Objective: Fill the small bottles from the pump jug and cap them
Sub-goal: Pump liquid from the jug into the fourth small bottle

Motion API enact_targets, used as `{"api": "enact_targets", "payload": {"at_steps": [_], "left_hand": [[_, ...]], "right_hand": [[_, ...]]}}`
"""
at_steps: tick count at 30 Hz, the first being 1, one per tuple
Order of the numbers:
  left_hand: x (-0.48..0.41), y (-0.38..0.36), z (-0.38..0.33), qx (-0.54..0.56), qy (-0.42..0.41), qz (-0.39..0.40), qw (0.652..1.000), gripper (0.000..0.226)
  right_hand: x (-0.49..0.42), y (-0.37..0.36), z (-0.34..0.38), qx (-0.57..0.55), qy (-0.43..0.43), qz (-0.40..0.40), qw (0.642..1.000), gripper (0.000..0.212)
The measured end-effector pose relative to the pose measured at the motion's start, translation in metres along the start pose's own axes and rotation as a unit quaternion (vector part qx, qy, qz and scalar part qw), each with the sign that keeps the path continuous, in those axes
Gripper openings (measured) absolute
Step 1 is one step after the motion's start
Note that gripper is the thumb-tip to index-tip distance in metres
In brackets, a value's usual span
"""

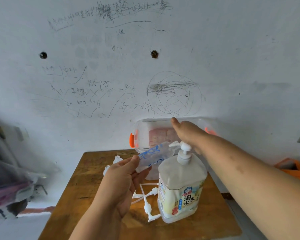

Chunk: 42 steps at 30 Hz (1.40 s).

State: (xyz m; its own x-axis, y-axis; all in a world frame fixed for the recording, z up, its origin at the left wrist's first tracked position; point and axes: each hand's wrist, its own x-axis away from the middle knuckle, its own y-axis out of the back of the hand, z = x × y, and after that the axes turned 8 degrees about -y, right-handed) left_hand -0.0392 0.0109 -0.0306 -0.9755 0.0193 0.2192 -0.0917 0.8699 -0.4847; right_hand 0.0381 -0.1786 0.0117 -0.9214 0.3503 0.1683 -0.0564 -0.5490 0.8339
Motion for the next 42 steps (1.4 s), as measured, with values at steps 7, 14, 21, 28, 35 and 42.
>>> {"api": "enact_targets", "payload": {"at_steps": [7,14,21,28,35,42], "left_hand": [[-0.004,0.0,0.0,-0.006,0.002,0.004,1.0,0.02],[-0.015,0.005,0.009,-0.009,0.024,-0.001,1.0,0.024],[-0.011,0.005,0.008,-0.013,0.027,-0.017,0.999,0.022],[-0.005,0.0,-0.005,-0.012,-0.019,0.004,1.0,0.021],[-0.011,0.001,-0.001,0.0,-0.001,0.006,1.0,0.022],[-0.016,0.006,0.005,-0.008,0.022,-0.006,1.0,0.019]], "right_hand": [[-0.009,-0.007,-0.004,0.043,-0.012,-0.011,0.999,0.042],[-0.015,-0.019,-0.012,0.091,0.01,-0.023,0.996,0.042],[-0.008,-0.021,-0.012,0.088,0.018,-0.007,0.996,0.034],[0.003,0.006,0.009,0.104,0.012,-0.017,0.994,0.044],[-0.006,-0.003,-0.002,0.058,-0.011,0.01,0.998,0.03],[-0.012,-0.019,-0.011,0.098,0.014,-0.009,0.995,0.033]]}}
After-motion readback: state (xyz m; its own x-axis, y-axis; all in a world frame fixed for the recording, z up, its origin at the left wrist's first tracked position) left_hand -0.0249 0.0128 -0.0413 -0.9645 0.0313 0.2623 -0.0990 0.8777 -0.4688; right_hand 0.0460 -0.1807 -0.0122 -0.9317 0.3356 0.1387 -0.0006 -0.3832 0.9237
